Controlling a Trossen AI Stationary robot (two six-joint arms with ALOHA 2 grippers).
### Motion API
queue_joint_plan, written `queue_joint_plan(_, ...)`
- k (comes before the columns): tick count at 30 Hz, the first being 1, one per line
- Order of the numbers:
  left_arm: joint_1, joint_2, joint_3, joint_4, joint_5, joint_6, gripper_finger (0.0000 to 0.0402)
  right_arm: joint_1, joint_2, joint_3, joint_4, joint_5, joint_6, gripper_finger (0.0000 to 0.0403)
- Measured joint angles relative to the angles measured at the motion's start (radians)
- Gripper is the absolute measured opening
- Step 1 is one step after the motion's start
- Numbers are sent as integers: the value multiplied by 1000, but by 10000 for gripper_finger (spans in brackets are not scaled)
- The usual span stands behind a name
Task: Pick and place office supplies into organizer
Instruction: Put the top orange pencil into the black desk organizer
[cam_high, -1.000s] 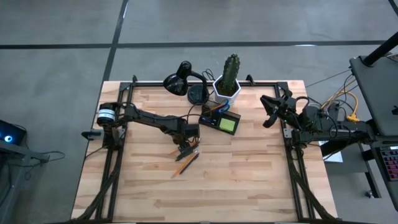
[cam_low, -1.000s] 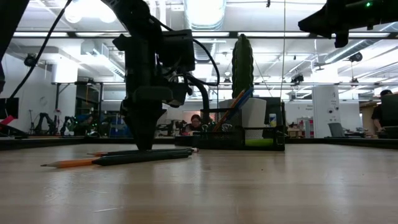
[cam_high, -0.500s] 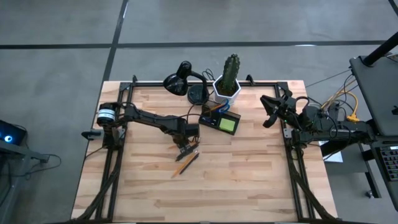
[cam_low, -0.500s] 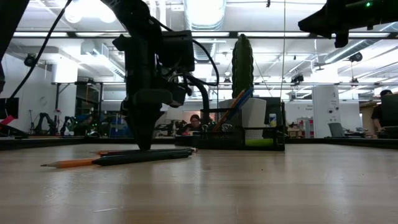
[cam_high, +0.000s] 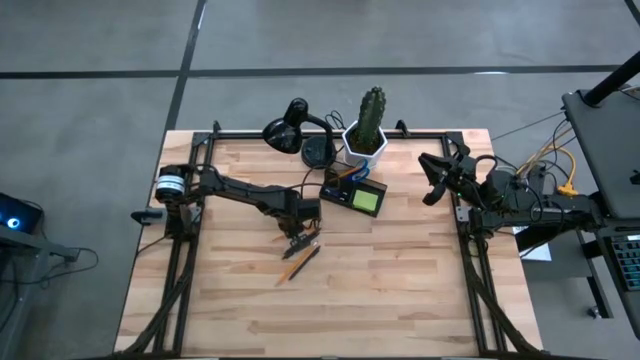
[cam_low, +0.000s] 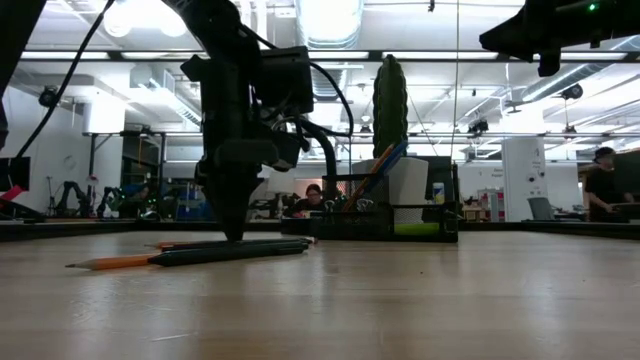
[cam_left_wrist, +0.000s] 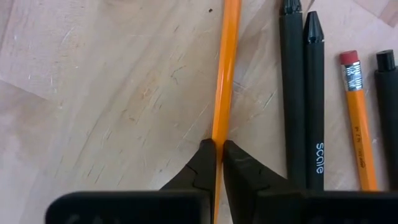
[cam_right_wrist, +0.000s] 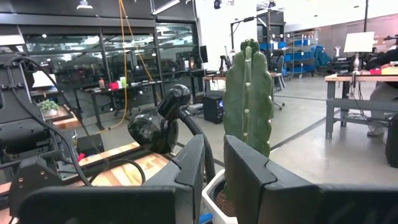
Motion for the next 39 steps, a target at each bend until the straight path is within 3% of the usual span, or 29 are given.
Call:
queue_joint_plan(34,1,-36,-1,-3,9,42,0,0,0,0,0,0,4,53)
queue_joint_plan(39,1,-54,16,12,14,70,31,0,0,0,0,0,4,53)
